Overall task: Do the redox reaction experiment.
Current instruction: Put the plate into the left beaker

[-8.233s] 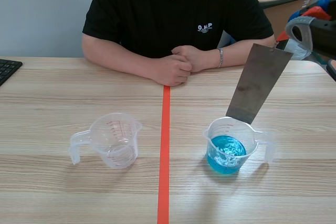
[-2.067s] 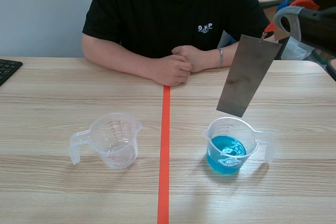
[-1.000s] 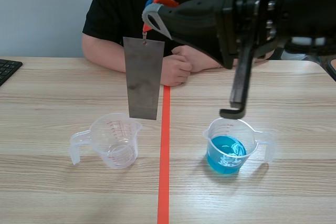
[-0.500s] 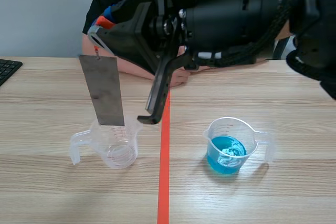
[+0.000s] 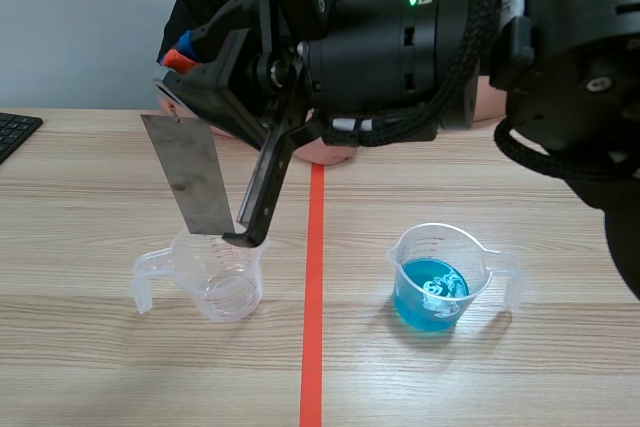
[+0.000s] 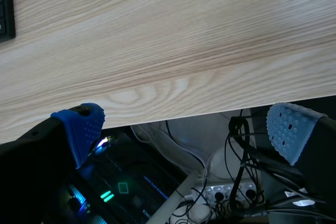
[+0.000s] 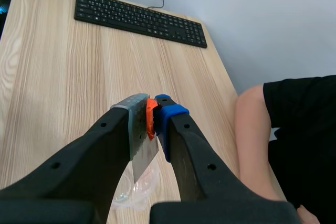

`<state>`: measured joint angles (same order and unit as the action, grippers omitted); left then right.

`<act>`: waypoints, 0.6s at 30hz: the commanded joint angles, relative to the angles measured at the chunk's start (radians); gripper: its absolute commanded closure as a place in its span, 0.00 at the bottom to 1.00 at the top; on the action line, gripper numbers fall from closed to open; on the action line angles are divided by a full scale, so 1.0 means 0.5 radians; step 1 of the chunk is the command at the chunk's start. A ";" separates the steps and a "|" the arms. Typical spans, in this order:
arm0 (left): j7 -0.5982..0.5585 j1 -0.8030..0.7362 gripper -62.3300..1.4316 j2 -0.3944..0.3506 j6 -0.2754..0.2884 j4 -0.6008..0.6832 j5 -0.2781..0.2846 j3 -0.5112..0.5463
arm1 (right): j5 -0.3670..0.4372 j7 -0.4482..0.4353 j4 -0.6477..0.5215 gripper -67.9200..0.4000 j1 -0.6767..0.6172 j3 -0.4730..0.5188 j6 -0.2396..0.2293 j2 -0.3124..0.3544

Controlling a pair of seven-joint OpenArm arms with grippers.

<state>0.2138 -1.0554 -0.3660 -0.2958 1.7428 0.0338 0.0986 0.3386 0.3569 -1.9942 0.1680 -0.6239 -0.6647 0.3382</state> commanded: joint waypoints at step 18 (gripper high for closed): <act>0.031 -0.023 0.00 0.010 -0.010 0.024 -0.002 -0.006 | -0.117 -0.178 0.272 0.97 0.031 0.011 0.029 -0.071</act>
<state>0.2356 -1.0554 -0.3660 -0.2955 1.7428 0.0338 0.0986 0.2745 0.2886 -1.8576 0.1680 -0.6239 -0.6582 0.3168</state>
